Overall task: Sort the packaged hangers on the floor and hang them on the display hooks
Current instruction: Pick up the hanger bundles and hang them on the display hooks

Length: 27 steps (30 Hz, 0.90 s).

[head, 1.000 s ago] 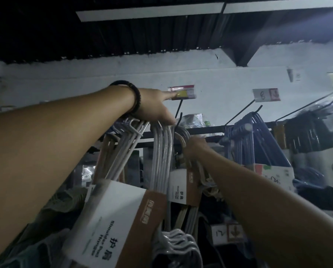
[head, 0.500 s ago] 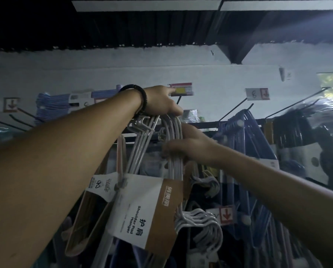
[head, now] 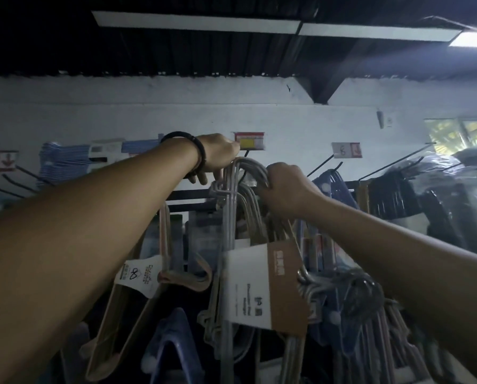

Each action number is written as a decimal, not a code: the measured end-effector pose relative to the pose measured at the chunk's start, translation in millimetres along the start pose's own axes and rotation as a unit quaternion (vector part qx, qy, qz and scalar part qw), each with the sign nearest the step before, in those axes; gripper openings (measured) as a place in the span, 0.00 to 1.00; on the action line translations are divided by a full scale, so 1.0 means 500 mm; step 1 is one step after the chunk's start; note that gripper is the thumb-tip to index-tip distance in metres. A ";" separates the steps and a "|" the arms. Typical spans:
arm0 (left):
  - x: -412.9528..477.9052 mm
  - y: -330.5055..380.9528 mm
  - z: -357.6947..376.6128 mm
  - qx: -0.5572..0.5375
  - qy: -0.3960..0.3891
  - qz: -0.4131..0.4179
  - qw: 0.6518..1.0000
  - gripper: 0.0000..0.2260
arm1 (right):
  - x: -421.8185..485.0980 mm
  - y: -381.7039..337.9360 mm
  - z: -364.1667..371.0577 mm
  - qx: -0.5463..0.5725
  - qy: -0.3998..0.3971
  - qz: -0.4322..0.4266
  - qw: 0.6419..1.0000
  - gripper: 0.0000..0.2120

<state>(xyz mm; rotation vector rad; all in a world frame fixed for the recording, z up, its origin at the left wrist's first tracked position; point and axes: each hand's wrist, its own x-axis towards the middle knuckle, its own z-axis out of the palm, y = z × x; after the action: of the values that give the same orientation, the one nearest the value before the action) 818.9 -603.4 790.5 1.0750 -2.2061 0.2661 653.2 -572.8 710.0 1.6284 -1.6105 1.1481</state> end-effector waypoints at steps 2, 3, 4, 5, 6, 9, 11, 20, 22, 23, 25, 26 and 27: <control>0.002 0.001 0.003 0.039 0.008 0.018 0.999 0.23 | 0.028 0.009 -0.010 -0.009 0.009 0.016 1.000 0.09; 0.003 0.002 0.004 0.058 0.014 0.026 0.998 0.22 | 0.042 0.012 -0.012 -0.011 0.010 0.020 1.000 0.11; 0.003 0.004 0.004 0.073 0.022 0.034 0.996 0.22 | 0.055 0.013 -0.011 -0.014 0.011 0.024 1.000 0.12; 0.004 0.006 0.003 0.089 0.031 0.038 0.995 0.22 | 0.069 0.015 -0.008 -0.018 0.012 0.029 0.999 0.12; 0.005 0.007 0.004 0.098 0.039 0.041 0.994 0.22 | 0.081 0.015 -0.004 -0.024 0.013 0.033 0.999 0.12; 0.022 -0.009 0.011 0.109 0.062 0.053 0.991 0.21 | 0.113 0.011 0.016 -0.029 0.017 0.036 0.999 0.07; 0.035 -0.016 0.016 0.123 0.069 0.062 0.988 0.20 | 0.127 0.015 0.038 -0.026 0.014 0.037 0.999 0.04; 0.025 -0.017 0.054 0.044 0.065 0.011 0.997 0.34 | 0.176 0.036 0.157 -0.040 0.007 0.052 0.998 0.08; 0.028 -0.013 0.069 0.038 0.069 0.016 0.997 0.36 | 0.177 0.045 0.191 -0.035 -0.011 0.059 0.998 0.11; 0.028 -0.011 0.075 0.039 0.071 0.021 0.996 0.37 | 0.173 0.054 0.209 -0.027 -0.020 0.072 0.997 0.11; 0.026 -0.009 0.082 0.047 0.075 0.030 0.996 0.39 | 0.162 0.073 0.242 0.002 -0.012 0.107 0.994 0.11; 0.025 -0.011 0.085 0.055 0.075 0.031 0.995 0.40 | 0.156 0.080 0.255 0.012 -0.002 0.122 0.992 0.11; 0.023 -0.013 0.090 0.064 0.072 0.029 0.995 0.41 | 0.150 0.084 0.266 0.016 0.006 0.133 0.991 0.11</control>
<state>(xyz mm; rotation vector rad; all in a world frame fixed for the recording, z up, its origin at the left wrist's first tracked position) 797.5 -634.8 763.2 1.0265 -2.1167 0.5019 628.9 -729.4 705.8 1.4533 -1.8501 1.3192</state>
